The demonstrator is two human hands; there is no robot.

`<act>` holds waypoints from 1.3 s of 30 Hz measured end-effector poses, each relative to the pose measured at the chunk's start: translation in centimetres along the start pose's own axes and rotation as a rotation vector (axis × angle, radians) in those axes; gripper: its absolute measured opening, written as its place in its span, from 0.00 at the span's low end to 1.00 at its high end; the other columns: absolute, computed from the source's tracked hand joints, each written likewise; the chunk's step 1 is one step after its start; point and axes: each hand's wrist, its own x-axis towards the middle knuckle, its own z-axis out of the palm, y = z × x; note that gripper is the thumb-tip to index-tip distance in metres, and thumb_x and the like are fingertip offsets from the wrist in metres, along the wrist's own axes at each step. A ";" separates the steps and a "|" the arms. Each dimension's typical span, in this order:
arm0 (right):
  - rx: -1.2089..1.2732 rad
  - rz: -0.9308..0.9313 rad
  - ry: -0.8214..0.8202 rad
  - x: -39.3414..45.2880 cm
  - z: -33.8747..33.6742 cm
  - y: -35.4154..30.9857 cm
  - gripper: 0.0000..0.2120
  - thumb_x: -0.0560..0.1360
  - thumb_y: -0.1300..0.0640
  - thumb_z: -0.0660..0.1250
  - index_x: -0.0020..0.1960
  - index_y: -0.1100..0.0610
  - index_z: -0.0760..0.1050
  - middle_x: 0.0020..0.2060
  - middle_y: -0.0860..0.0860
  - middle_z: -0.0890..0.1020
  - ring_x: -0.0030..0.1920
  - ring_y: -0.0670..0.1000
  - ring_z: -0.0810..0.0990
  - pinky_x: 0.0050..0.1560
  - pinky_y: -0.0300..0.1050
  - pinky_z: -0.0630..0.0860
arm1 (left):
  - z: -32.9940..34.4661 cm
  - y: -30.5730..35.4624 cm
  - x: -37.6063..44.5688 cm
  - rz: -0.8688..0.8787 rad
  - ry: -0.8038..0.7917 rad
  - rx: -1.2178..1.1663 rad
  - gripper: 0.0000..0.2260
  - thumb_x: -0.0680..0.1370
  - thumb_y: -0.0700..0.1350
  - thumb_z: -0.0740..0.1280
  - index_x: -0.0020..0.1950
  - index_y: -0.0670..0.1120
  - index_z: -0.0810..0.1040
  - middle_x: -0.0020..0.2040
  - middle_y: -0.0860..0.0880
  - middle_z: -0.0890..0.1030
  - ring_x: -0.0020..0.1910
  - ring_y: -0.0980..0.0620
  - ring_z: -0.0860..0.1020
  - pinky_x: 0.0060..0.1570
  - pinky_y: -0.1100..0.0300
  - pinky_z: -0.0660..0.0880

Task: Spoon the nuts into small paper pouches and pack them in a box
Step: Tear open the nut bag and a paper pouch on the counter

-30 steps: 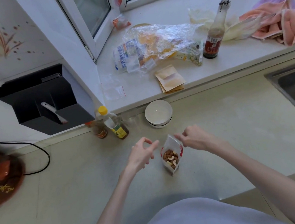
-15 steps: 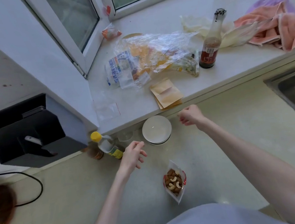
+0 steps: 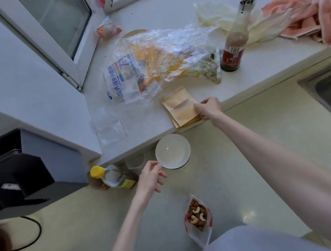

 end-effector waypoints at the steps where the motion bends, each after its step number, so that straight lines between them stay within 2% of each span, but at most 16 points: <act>1: 0.002 -0.008 0.009 0.2 0.1 -0.1 0.18 0.72 0.56 0.69 0.61 0.61 0.75 0.55 0.58 0.79 0.44 0.54 0.82 0.34 0.43 0.80 | 0.0 0.0 0.1 0.003 0.002 -0.003 0.05 0.81 0.50 0.61 0.53 0.51 0.74 0.39 0.48 0.82 0.32 0.52 0.76 0.24 0.61 0.69; 4: 0.013 -0.035 0.036 0.2 0.0 -0.3 0.17 0.71 0.59 0.69 0.59 0.60 0.77 0.55 0.57 0.80 0.47 0.54 0.82 0.41 0.46 0.83 | 0.2 0.2 0.1 0.024 0.001 0.006 0.06 0.81 0.50 0.61 0.55 0.51 0.74 0.40 0.48 0.82 0.35 0.52 0.77 0.26 0.60 0.71; 5: 0.034 -0.045 0.040 0.1 -0.2 -0.4 0.16 0.71 0.60 0.68 0.58 0.60 0.79 0.54 0.57 0.81 0.45 0.53 0.83 0.39 0.44 0.82 | 0.3 0.4 0.1 0.038 0.003 0.007 0.06 0.82 0.50 0.61 0.55 0.51 0.75 0.41 0.48 0.82 0.36 0.52 0.77 0.27 0.60 0.71; 8: 0.125 -0.113 0.042 -1.3 -1.1 -0.9 0.13 0.70 0.60 0.69 0.53 0.62 0.81 0.42 0.55 0.84 0.31 0.49 0.80 0.31 0.40 0.79 | 0.3 1.3 -0.1 0.082 0.003 -0.016 0.05 0.81 0.47 0.61 0.53 0.51 0.75 0.40 0.48 0.81 0.35 0.52 0.77 0.27 0.61 0.71; 10: 0.156 -0.188 -0.009 -2.8 -1.9 -1.0 0.10 0.71 0.60 0.71 0.50 0.61 0.82 0.34 0.53 0.83 0.26 0.48 0.76 0.31 0.42 0.78 | 0.1 2.1 -0.5 0.108 0.003 -0.065 0.05 0.81 0.46 0.61 0.52 0.51 0.76 0.39 0.49 0.81 0.35 0.53 0.77 0.26 0.60 0.71; 13: 0.196 -0.250 -0.146 -5.9 -3.0 -0.5 0.04 0.72 0.61 0.71 0.46 0.59 0.81 0.30 0.54 0.81 0.25 0.48 0.74 0.28 0.42 0.74 | -0.5 3.1 -1.5 0.145 0.039 -0.192 0.06 0.81 0.43 0.62 0.53 0.49 0.77 0.40 0.50 0.82 0.35 0.54 0.78 0.27 0.59 0.73; 16: 0.182 -0.295 -0.240 -9.3 -3.8 0.6 0.03 0.74 0.63 0.70 0.46 0.61 0.82 0.26 0.51 0.78 0.23 0.48 0.71 0.25 0.41 0.70 | -1.4 3.7 -2.9 0.171 0.114 -0.369 0.07 0.82 0.43 0.61 0.54 0.48 0.78 0.44 0.51 0.84 0.39 0.53 0.82 0.30 0.59 0.77; 20: 0.109 -0.334 -0.329 -13.2 -4.6 1.9 0.03 0.74 0.62 0.71 0.46 0.61 0.83 0.25 0.49 0.78 0.23 0.49 0.70 0.26 0.41 0.69 | -2.3 4.0 -5.4 0.207 0.109 -0.522 0.11 0.83 0.49 0.58 0.55 0.49 0.80 0.48 0.53 0.86 0.47 0.51 0.84 0.37 0.58 0.80; 23: 0.036 -0.392 -0.376 -15.7 -4.6 2.2 0.03 0.74 0.61 0.70 0.44 0.57 0.83 0.27 0.50 0.79 0.25 0.49 0.71 0.26 0.40 0.69 | -2.7 3.6 -7.4 0.248 -0.028 -0.526 0.16 0.82 0.53 0.58 0.60 0.48 0.81 0.55 0.48 0.85 0.53 0.48 0.83 0.42 0.56 0.80; 25: -0.012 -0.418 -0.366 -16.9 -4.4 2.3 0.04 0.74 0.60 0.70 0.43 0.55 0.83 0.28 0.47 0.80 0.27 0.48 0.72 0.26 0.38 0.69 | -2.8 3.0 -8.7 0.263 -0.072 -0.507 0.14 0.82 0.50 0.60 0.58 0.49 0.83 0.53 0.47 0.84 0.52 0.47 0.82 0.41 0.56 0.79; 27: -0.052 -0.445 -0.330 -17.9 -3.9 2.4 0.04 0.74 0.59 0.70 0.42 0.52 0.83 0.30 0.45 0.81 0.29 0.46 0.74 0.27 0.34 0.69 | -2.7 2.3 -10.0 0.261 -0.027 -0.496 0.10 0.81 0.44 0.63 0.54 0.49 0.84 0.49 0.47 0.84 0.50 0.47 0.81 0.38 0.58 0.79; 29: -0.157 -0.494 -0.220 -18.8 -3.4 2.5 0.03 0.73 0.58 0.72 0.45 0.52 0.82 0.37 0.46 0.81 0.35 0.44 0.76 0.33 0.31 0.70 | -2.5 1.7 -11.1 0.276 0.021 -0.491 0.08 0.81 0.42 0.64 0.56 0.46 0.82 0.50 0.46 0.84 0.50 0.47 0.81 0.39 0.58 0.79; 32: -0.236 -0.590 -0.051 -20.8 -2.3 2.2 0.07 0.72 0.57 0.72 0.50 0.54 0.79 0.43 0.50 0.79 0.42 0.47 0.76 0.43 0.36 0.71 | -2.5 1.1 -12.6 0.339 0.148 -0.474 0.08 0.81 0.42 0.64 0.56 0.47 0.81 0.50 0.47 0.85 0.49 0.52 0.82 0.40 0.60 0.80; 35: -0.136 -0.614 -0.179 -23.8 -0.8 1.4 0.02 0.74 0.55 0.70 0.43 0.53 0.79 0.36 0.49 0.80 0.38 0.47 0.78 0.35 0.32 0.72 | -2.7 1.2 -13.7 0.444 0.278 -0.404 0.08 0.81 0.42 0.65 0.51 0.54 0.81 0.42 0.59 0.85 0.44 0.62 0.82 0.43 0.69 0.77; 37: -0.126 -0.629 -0.302 -25.5 0.3 1.0 0.05 0.75 0.56 0.68 0.43 0.56 0.80 0.36 0.53 0.81 0.38 0.52 0.79 0.38 0.43 0.76 | -2.7 1.7 -14.4 0.506 0.328 -0.343 0.09 0.80 0.42 0.66 0.52 0.56 0.81 0.41 0.64 0.84 0.44 0.64 0.82 0.44 0.69 0.77; 39: -0.114 -0.640 -0.346 -27.0 1.2 0.5 0.07 0.76 0.56 0.67 0.44 0.60 0.80 0.35 0.55 0.81 0.37 0.54 0.78 0.41 0.50 0.77 | -2.5 2.3 -15.1 0.584 0.347 -0.293 0.15 0.80 0.42 0.66 0.47 0.64 0.80 0.41 0.66 0.84 0.44 0.63 0.83 0.43 0.68 0.77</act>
